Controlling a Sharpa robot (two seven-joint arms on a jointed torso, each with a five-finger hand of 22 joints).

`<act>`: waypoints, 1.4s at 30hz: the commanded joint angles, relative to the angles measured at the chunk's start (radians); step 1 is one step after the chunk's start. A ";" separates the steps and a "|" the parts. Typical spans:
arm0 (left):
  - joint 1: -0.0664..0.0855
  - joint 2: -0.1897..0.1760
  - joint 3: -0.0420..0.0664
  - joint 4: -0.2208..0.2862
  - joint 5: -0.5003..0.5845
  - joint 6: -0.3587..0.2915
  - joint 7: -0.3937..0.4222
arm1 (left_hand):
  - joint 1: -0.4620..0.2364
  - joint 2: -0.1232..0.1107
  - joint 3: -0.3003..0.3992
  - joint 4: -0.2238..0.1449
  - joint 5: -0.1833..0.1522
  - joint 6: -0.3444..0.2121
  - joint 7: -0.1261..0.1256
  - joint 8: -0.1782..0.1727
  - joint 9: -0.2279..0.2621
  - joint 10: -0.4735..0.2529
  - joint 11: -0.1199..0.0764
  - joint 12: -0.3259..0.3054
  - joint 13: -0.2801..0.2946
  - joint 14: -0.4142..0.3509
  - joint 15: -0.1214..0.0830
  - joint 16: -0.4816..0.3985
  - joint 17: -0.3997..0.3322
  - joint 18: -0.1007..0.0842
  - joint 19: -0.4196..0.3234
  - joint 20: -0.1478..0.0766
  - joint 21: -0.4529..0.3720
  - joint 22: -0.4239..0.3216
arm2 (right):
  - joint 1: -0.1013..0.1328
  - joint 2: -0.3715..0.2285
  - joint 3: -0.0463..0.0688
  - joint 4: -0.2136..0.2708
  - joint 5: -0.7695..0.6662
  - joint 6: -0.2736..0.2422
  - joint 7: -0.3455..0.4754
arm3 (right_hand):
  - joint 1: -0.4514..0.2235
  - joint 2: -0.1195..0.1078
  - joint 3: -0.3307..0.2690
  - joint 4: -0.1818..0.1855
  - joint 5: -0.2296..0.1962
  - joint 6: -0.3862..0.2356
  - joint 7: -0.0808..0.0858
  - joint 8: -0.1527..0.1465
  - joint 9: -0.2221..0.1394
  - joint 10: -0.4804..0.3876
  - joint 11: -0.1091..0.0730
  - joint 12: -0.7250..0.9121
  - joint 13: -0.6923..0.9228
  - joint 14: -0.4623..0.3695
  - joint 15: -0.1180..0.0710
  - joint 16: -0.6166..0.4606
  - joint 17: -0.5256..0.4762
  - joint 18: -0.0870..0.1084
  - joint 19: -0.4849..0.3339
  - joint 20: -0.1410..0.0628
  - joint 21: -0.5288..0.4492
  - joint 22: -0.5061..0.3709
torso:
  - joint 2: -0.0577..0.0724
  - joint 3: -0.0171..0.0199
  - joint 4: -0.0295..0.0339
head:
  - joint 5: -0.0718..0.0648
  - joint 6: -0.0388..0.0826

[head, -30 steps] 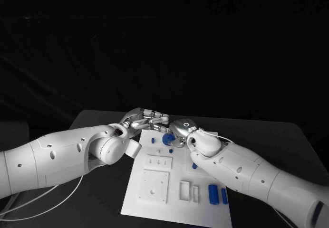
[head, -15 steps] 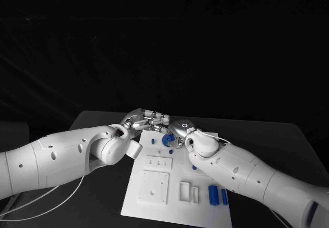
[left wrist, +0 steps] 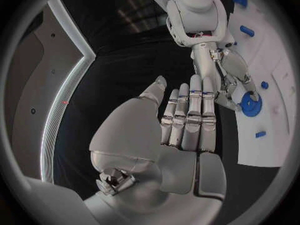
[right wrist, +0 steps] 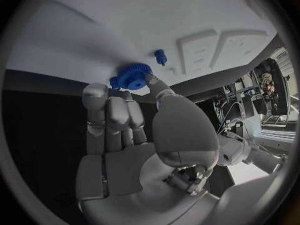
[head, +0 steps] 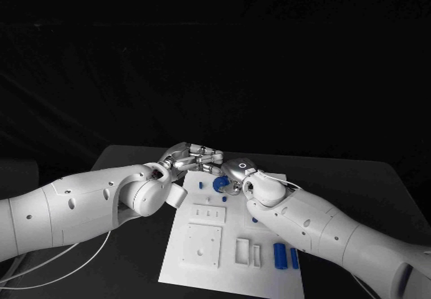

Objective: Assemble the parts on the task board

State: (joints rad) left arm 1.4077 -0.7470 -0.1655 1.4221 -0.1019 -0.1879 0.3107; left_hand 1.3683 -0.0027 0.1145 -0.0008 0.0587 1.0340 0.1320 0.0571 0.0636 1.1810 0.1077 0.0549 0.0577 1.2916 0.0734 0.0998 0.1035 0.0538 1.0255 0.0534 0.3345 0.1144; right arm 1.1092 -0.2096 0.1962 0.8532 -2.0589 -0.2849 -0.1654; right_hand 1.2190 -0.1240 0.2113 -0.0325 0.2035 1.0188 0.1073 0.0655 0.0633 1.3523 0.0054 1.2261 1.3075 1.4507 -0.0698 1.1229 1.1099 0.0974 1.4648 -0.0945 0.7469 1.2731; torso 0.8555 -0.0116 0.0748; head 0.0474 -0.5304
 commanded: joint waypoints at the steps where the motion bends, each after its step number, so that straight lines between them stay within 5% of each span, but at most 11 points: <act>1: 0.001 0.000 0.001 0.001 -0.002 0.010 0.005 | -0.003 -0.004 0.003 -0.001 0.004 -0.002 0.005 0.005 0.001 -0.004 -0.002 0.004 0.002 -0.006 -0.003 0.004 -0.001 -0.006 -0.008 0.000 0.006 -0.001 | -0.001 -0.005 -0.001 0.000 0.014 0.003 -0.003 | 0.001 -0.004 -0.015 0.010 0.007 -0.007 0.001 -0.003 -0.001 -0.003 0.004 -0.005 0.041 -0.001 0.005 -0.005 -0.003 0.012 0.055 0.009 0.005 0.001 | -0.001 -0.0001 -0.0026 | 0.003 -0.001; 10: 0.001 -0.002 0.001 0.002 -0.002 0.008 0.004 | -0.003 -0.004 0.003 -0.001 0.004 -0.002 0.005 0.005 0.001 -0.004 -0.002 0.004 0.002 -0.006 -0.003 0.004 -0.001 -0.006 -0.008 0.000 0.006 -0.001 | -0.003 -0.018 -0.001 0.010 0.050 0.000 0.001 | -0.061 0.018 -0.017 0.062 0.050 0.011 -0.004 -0.003 -0.001 -0.002 0.001 -0.003 0.041 0.000 0.003 -0.002 -0.001 0.012 0.055 0.007 0.006 0.000 | -0.001 0.0011 -0.0021 | 0.004 -0.001; 15: 0.001 -0.005 0.001 0.003 -0.002 0.007 0.004 | -0.005 -0.004 0.003 -0.001 0.004 -0.003 0.005 0.005 0.002 -0.006 -0.002 0.004 0.002 -0.006 -0.003 0.004 -0.001 -0.006 -0.008 0.001 0.007 -0.002 | -0.008 -0.032 -0.001 0.025 0.078 0.009 0.005 | -0.126 0.037 0.009 0.050 0.076 0.023 -0.008 -0.003 -0.001 -0.002 -0.002 -0.001 0.042 0.001 0.001 -0.001 -0.002 0.011 0.055 0.005 0.008 -0.001 | -0.001 0.0013 -0.0042 | 0.004 -0.003; 34: 0.001 -0.015 0.001 0.003 0.001 0.003 0.004 | -0.010 -0.001 0.002 0.004 0.004 -0.004 0.004 0.005 0.001 -0.006 -0.001 0.004 0.002 -0.006 -0.003 0.004 -0.001 -0.006 -0.008 0.001 0.007 -0.002 | -0.020 -0.081 -0.001 0.061 0.122 -0.004 0.002 | -0.167 0.047 0.003 0.054 0.115 0.022 -0.009 -0.003 0.000 0.000 -0.004 0.001 0.044 0.000 0.001 -0.001 -0.003 0.014 0.055 0.005 0.007 -0.004 | 0.000 0.0018 -0.0036 | -0.005 -0.005; 42: 0.001 -0.024 0.001 0.005 0.001 0.002 0.005 | -0.007 -0.001 0.003 0.006 0.005 -0.004 0.005 0.005 0.002 -0.008 -0.001 0.004 0.002 -0.006 -0.003 0.004 -0.001 -0.006 -0.008 0.001 0.007 -0.003 | -0.030 -0.133 0.001 0.123 0.142 -0.100 0.003 | -0.166 0.042 0.003 0.051 0.113 0.021 -0.009 -0.004 -0.001 0.002 -0.004 0.004 0.046 0.001 0.001 0.000 -0.003 0.015 0.055 0.004 0.011 -0.004 | -0.001 0.0019 -0.0041 | -0.009 -0.003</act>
State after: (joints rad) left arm 1.4077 -0.7695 -0.1654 1.4237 -0.1012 -0.1887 0.3098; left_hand 1.3683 -0.0027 0.1173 0.0019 0.0587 1.0340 0.1320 0.0571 0.0636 1.1810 0.1077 0.0549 0.0577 1.2916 0.0734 0.0998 0.1035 0.0538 1.0255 0.0534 0.3384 0.1119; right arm 1.0805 -0.3337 0.1957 0.9623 -1.9346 -0.3153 -0.1654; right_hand 1.0552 -0.0764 0.2171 0.0192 0.3147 1.0354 0.0984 0.0639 0.0630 1.3525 0.0053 1.2262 1.3075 1.4507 -0.0698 1.1229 1.1061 0.0977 1.4648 -0.0945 0.7514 1.2695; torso 0.8549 -0.0099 0.0709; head 0.0402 -0.5349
